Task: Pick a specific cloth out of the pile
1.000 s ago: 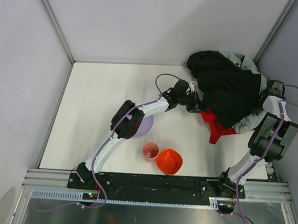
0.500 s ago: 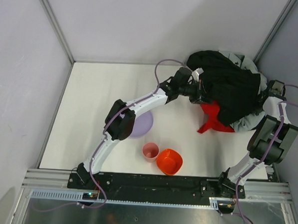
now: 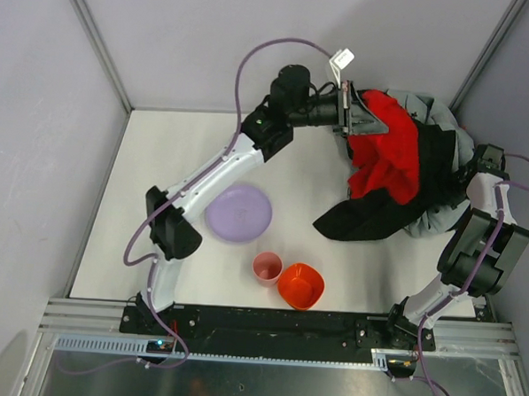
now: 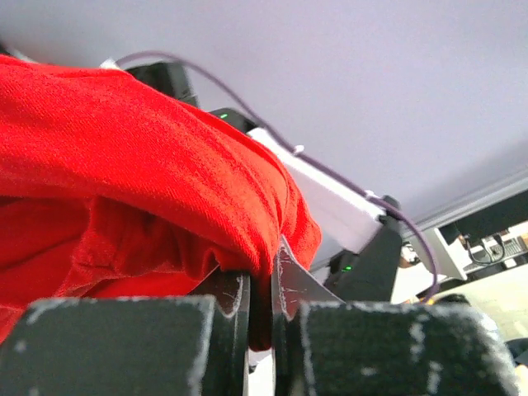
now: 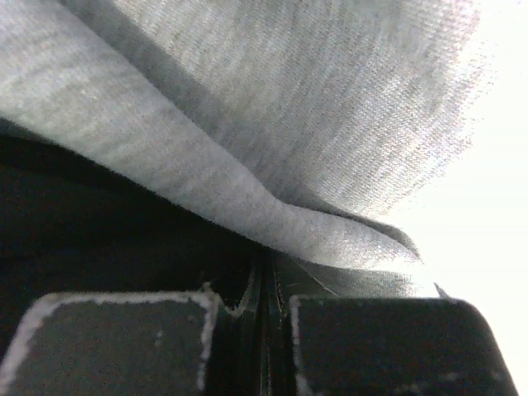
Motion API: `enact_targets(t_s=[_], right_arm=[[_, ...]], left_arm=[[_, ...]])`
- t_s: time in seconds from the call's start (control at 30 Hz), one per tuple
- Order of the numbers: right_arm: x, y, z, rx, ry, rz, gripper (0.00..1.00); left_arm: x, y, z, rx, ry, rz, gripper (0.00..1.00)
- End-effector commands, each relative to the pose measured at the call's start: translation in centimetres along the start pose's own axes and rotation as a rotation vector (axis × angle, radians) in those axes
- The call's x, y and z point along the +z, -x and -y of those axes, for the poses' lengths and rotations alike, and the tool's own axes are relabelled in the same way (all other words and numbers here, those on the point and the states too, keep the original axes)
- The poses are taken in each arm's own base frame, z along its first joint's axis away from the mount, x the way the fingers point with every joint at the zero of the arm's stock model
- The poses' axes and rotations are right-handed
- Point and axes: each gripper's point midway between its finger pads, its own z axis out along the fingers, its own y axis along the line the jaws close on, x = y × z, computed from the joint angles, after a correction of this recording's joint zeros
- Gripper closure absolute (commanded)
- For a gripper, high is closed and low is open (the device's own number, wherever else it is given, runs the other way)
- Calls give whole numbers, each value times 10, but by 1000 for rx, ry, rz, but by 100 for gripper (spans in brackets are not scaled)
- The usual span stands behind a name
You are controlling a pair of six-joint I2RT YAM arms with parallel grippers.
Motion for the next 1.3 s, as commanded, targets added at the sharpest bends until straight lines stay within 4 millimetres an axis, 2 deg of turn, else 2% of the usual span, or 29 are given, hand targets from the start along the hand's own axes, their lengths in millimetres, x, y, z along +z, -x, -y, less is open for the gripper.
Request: enact_targets(t_s=[0.0,0.2,0.37,0.53,0.63,0.73,0.87,1.1,1.27], right_arm=[[-8,-20,6,7,-21,-58,100],[-7,-21,7,6,-23,-64,100],[-6,-25,9,-1,-25,-70,100],[-5,-28,11,-10,-22,-76,100],[-5,-31,12,-14,-18,-82,100],[-5,-33,12,-24,-12,-85,100],[-8,-35,13,-35,-11,-81,100],[-20,-38,6,-43,29,-62,100],[-40,-35,-4,-69,70,-22,98]], left_arm=[[-31,34,77,177,-127,87,99],[-37,37,75,180,-114,91,99],[-44,38,66,170,-89,86,99],[-63,38,47,154,-29,87,99],[-80,34,24,138,35,72,99],[-106,28,-3,115,120,54,99],[-151,22,-39,96,273,63,99],[-229,5,-109,141,709,54,99],[-281,-3,-138,199,996,35,99]])
